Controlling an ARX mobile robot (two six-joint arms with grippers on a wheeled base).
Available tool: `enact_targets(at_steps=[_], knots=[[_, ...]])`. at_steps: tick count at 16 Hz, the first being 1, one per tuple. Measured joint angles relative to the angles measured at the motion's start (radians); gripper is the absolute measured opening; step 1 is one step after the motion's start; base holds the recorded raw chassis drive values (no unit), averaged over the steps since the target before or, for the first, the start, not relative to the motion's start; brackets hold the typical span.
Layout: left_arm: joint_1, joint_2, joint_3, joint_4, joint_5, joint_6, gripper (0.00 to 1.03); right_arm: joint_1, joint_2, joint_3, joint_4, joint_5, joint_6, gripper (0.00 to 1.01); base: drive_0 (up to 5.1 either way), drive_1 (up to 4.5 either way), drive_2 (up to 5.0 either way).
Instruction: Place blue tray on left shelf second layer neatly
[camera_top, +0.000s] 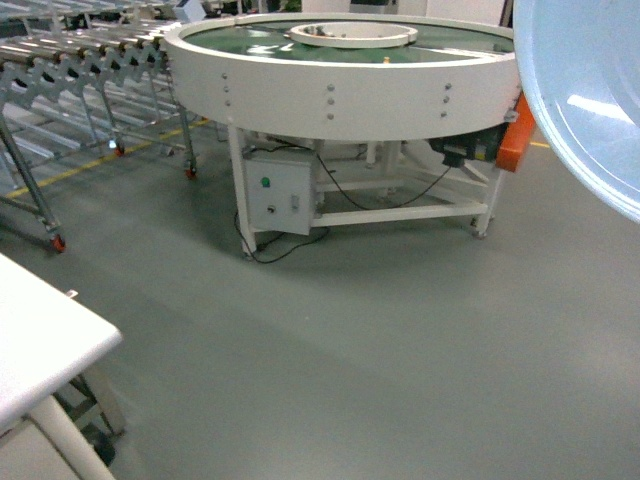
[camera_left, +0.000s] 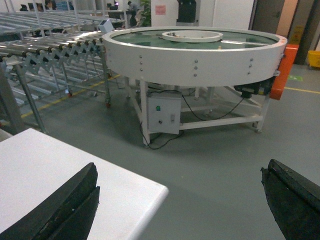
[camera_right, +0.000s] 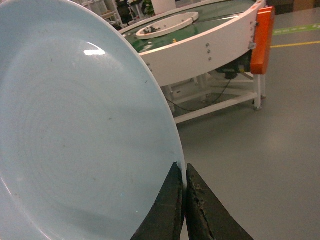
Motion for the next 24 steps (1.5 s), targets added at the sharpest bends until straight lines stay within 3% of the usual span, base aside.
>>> enact_targets(at_steps=[15,20,24], knots=[[0.000,0.000,0.000,-0.002,0.001,0.000,0.98,0.000,-0.006,0.000,-0.001,0.000,0.000,0.02,3.5,-3.91,-3.9],[0.001,0.000,0.000,-0.001,0.001,0.000,0.98,-0.004,-0.005,0.000,-0.003,0.000,0.000,0.02,-1.4,-1.17,-1.6],[0.001,0.000,0.000,0.000,0.001,0.000,0.98,-0.005,-0.007,0.000,0.002,0.000,0.000,0.02,-1.7,2.07,-5.5]])
